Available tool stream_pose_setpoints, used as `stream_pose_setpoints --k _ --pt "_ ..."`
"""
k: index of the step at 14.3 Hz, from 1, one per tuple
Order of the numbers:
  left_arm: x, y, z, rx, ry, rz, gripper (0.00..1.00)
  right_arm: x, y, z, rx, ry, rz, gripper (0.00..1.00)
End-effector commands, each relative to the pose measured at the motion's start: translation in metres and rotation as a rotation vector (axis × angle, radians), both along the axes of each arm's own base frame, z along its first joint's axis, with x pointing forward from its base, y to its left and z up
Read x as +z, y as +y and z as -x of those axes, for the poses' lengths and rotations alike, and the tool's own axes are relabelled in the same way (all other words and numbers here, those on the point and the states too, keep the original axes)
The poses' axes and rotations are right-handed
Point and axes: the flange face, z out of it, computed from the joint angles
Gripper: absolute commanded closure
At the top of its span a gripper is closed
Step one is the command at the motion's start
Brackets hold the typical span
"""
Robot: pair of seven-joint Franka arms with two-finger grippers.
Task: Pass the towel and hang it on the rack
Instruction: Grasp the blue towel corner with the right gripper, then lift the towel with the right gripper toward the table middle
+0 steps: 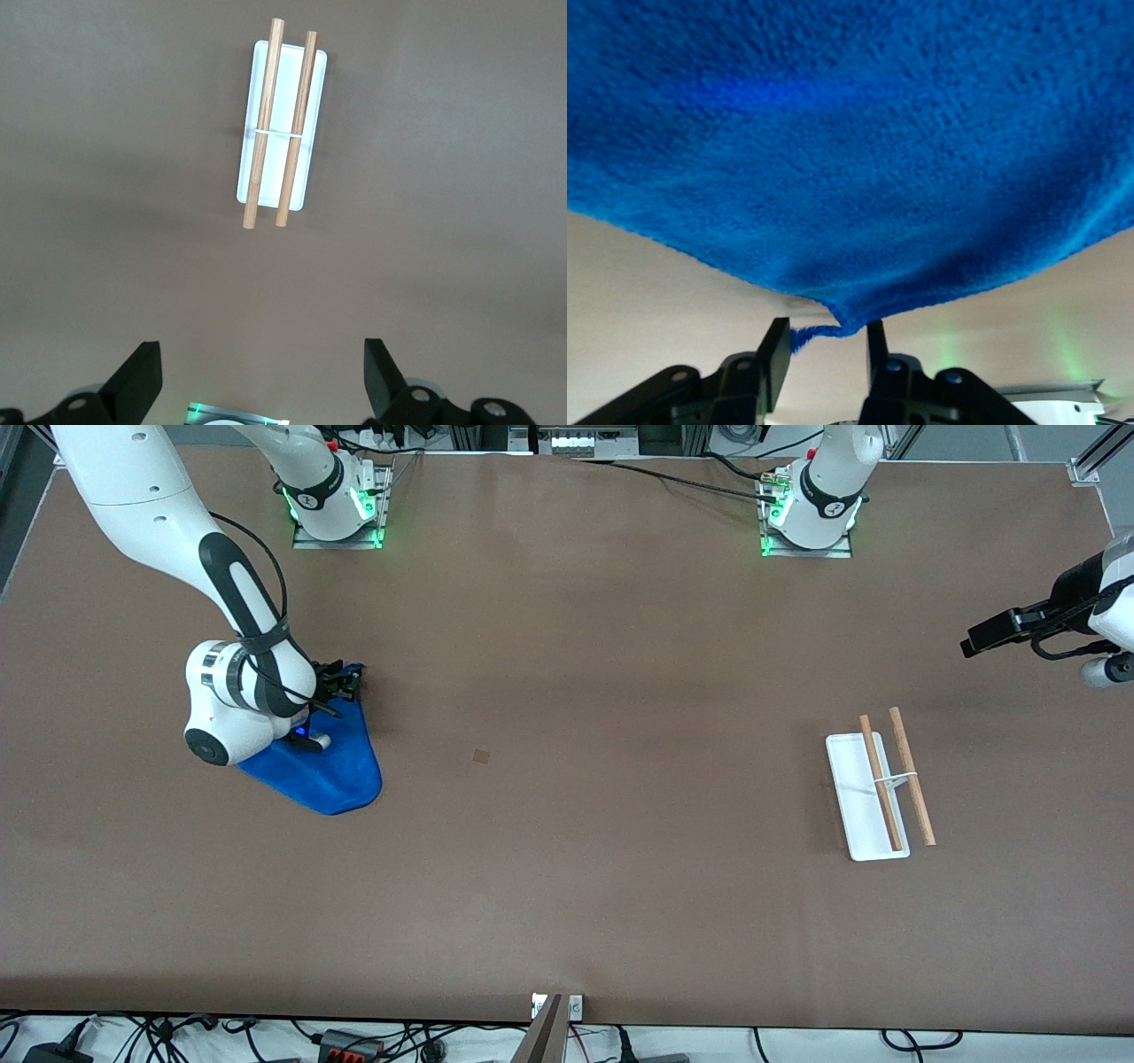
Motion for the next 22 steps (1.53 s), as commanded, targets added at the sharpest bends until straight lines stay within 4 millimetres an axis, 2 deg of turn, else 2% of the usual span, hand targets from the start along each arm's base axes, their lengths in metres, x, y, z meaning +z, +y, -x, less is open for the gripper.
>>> stream_pose_setpoints --k 1,3,8,10,14,16,18,20,22 --pt "0.005 0.002 -0.005 -0.001 -0.003 0.012 0.00 0.013 0.003 0.005 -0.020 -0.013 -0.017 0.83" --pt "0.005 0.003 -0.005 0.002 -0.003 0.012 0.00 0.013 0.003 0.005 -0.019 -0.014 -0.018 0.90" --pt "0.005 0.002 -0.005 0.001 -0.003 0.012 0.00 0.014 0.004 0.004 -0.018 -0.017 -0.017 0.95" --pt "0.005 0.003 -0.005 0.002 -0.003 0.012 0.00 0.029 0.006 -0.002 -0.012 -0.047 -0.021 1.00" --pt "0.005 0.003 -0.005 0.002 -0.003 0.012 0.00 0.065 0.024 -0.018 0.040 -0.124 -0.034 1.00" --pt "0.005 0.003 -0.005 0.002 -0.003 0.012 0.00 0.105 0.038 -0.036 0.095 -0.159 -0.062 1.00" --pt "0.005 0.003 -0.005 0.003 -0.004 0.012 0.00 0.176 0.063 -0.068 0.181 -0.164 -0.078 1.00" --pt "0.005 0.002 -0.005 -0.001 -0.006 0.011 0.00 0.250 0.074 -0.092 0.216 -0.195 -0.124 1.00" --pt "0.005 0.003 -0.005 0.002 -0.004 0.011 0.00 0.321 0.105 -0.103 0.250 -0.279 -0.204 1.00"
